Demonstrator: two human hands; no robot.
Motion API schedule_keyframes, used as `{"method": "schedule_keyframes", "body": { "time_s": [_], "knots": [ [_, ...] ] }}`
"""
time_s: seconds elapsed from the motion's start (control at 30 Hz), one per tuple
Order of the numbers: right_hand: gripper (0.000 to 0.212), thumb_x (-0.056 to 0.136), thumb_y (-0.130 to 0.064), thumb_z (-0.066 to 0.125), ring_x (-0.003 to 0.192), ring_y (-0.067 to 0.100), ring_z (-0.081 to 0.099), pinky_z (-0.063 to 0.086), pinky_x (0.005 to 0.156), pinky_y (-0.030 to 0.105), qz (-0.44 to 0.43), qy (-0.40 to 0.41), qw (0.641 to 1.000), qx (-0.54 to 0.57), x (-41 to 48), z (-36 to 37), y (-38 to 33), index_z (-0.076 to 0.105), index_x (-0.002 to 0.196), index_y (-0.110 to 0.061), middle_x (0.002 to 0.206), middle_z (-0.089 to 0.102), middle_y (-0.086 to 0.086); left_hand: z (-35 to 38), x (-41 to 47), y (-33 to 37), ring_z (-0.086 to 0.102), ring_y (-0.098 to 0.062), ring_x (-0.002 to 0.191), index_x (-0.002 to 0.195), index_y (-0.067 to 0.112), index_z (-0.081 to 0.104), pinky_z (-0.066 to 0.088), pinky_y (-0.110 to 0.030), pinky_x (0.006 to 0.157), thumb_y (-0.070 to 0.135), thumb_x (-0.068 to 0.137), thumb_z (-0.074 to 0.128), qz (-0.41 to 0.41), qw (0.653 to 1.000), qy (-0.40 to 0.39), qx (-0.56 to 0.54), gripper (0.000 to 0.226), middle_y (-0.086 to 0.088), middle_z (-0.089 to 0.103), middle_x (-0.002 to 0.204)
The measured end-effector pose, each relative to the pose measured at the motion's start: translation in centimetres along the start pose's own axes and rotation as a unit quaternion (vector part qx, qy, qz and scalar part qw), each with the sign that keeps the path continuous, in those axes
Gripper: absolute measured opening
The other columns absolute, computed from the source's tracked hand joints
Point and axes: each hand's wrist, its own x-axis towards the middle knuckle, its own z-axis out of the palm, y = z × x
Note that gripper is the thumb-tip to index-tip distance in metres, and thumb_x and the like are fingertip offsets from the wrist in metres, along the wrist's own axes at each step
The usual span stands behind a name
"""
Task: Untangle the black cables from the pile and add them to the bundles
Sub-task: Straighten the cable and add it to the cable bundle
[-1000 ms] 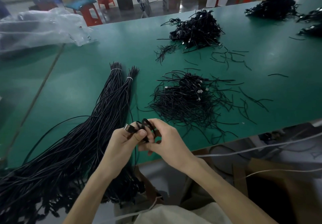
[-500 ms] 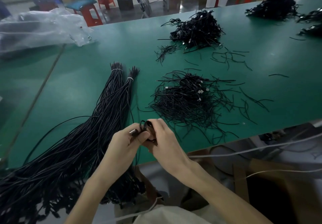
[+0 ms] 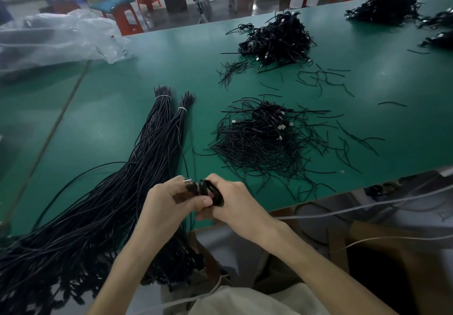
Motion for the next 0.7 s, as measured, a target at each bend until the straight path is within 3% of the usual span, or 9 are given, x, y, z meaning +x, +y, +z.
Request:
{"method": "schedule_keyframes", "body": {
  "time_s": [0.1, 0.3, 0.4, 0.5, 0.6, 0.7],
  "knots": [
    [0.029, 0.085, 0.005, 0.068, 0.074, 0.020, 0.065, 0.058, 0.067, 0.044, 0.005, -0.006, 1.000, -0.024, 0.0, -0.3, 0.0, 0.054, 0.099, -0.016, 0.087, 0.066, 0.007, 0.2, 0.0, 0.0, 0.054, -0.035, 0.068, 0.071, 0.015, 0.077, 0.042, -0.042, 0.062, 0.034, 0.069, 0.084, 0.005, 1.000, -0.018, 0.014, 0.021, -0.009, 0.058, 0.072],
    [0.029, 0.089, -0.005, 0.070, 0.075, 0.022, 0.071, 0.058, 0.071, 0.046, 0.005, -0.001, 1.000, 0.018, -0.4, 0.0, -0.1, 0.054, 0.108, -0.020, 0.093, 0.069, 0.007, 0.3, 0.0, -0.6, 0.062, -0.041, 0.075, 0.072, 0.019, 0.079, 0.049, -0.056, 0.070, 0.031, 0.068, 0.085, -0.021, 0.999, 0.024, -0.028, 0.014, -0.012, 0.065, 0.075],
    [0.029, 0.094, -0.010, 0.068, 0.087, 0.021, 0.069, 0.058, 0.079, 0.044, 0.005, 0.007, 1.000, 0.014, -0.3, 0.2, -0.1, 0.056, 0.120, -0.018, 0.103, 0.068, 0.005, 0.5, -0.1, -0.7, 0.072, -0.025, 0.074, 0.080, 0.015, 0.080, 0.058, -0.049, 0.076, 0.029, 0.069, 0.083, -0.040, 0.997, 0.054, -0.047, 0.018, -0.008, 0.075, 0.078],
    [0.017, 0.098, -0.014, 0.063, 0.083, 0.019, 0.064, 0.056, 0.077, 0.042, 0.017, 0.004, 0.999, -0.035, 0.0, 0.0, 0.0, 0.055, 0.113, -0.016, 0.100, 0.065, 0.004, 0.5, 0.2, -1.0, 0.075, -0.020, 0.075, 0.086, 0.016, 0.079, 0.062, -0.039, 0.076, 0.031, 0.069, 0.083, -0.041, 0.997, 0.046, -0.038, 0.023, -0.003, 0.078, 0.079],
    [0.009, 0.103, -0.020, 0.060, 0.086, 0.023, 0.064, 0.053, 0.074, 0.041, 0.003, -0.003, 0.991, -0.134, 0.2, -0.4, 0.2, 0.053, 0.105, -0.016, 0.100, 0.066, 0.003, 0.1, 0.8, -1.4, 0.074, -0.011, 0.069, 0.101, 0.021, 0.065, 0.055, -0.019, 0.065, 0.034, 0.061, 0.090, -0.093, 0.994, 0.042, -0.031, 0.049, 0.007, 0.076, 0.079],
    [0.015, 0.106, -0.010, 0.050, 0.079, 0.025, 0.063, 0.049, 0.067, 0.039, -0.033, -0.003, 0.969, -0.244, 0.4, -0.4, 0.5, 0.044, 0.096, -0.019, 0.093, 0.060, -0.001, -0.5, 1.5, -1.8, 0.069, -0.007, 0.069, 0.105, 0.031, 0.062, 0.050, -0.019, 0.066, 0.028, 0.072, 0.092, -0.083, 0.996, 0.000, 0.045, 0.045, 0.012, 0.071, 0.078]
  ]
}}
